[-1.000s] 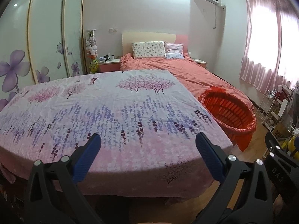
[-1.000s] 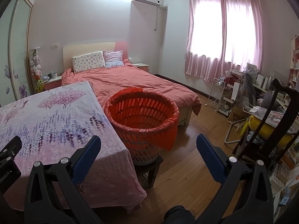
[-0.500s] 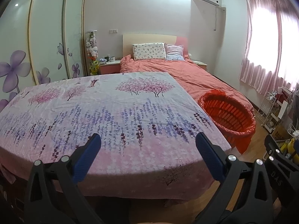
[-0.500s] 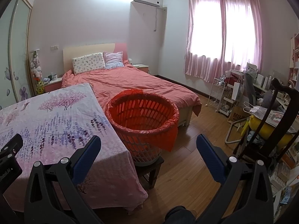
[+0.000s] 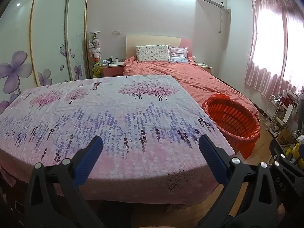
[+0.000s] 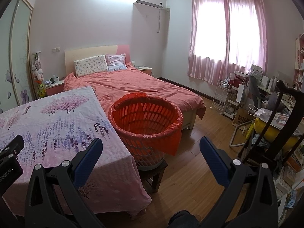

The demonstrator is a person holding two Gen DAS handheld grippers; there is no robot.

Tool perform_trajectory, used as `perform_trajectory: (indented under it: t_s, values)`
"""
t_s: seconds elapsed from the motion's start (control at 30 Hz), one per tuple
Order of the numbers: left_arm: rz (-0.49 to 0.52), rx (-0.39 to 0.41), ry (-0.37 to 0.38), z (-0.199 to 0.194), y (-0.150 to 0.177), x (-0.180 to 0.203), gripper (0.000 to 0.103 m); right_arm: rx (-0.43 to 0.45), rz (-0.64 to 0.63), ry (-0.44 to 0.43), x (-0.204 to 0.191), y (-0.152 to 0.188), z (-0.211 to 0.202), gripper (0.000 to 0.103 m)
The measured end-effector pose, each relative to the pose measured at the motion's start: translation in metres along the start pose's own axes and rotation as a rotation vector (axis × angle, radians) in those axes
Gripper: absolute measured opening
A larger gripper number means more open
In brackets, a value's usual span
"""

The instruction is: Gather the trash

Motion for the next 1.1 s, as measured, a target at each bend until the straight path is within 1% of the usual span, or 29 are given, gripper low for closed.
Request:
perform_trajectory:
  t_s: [1.1]
  values:
    - [-0.006,-0.014,-0.007,0.0034,0.0017,-0.0029,0.099,0.000,0.002,0.000,-0.0029,-0.0038,0.0006,0.101]
Point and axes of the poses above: each gripper's, at about its wrist camera, not at the fingertips, and z roughly the way its jaws point, x to its right, y to its underside, the point moved 9 cm from there along z, roughly the way its jaws point, and after that the axes turned 9 degrees about -y, right-handed, at the moved point
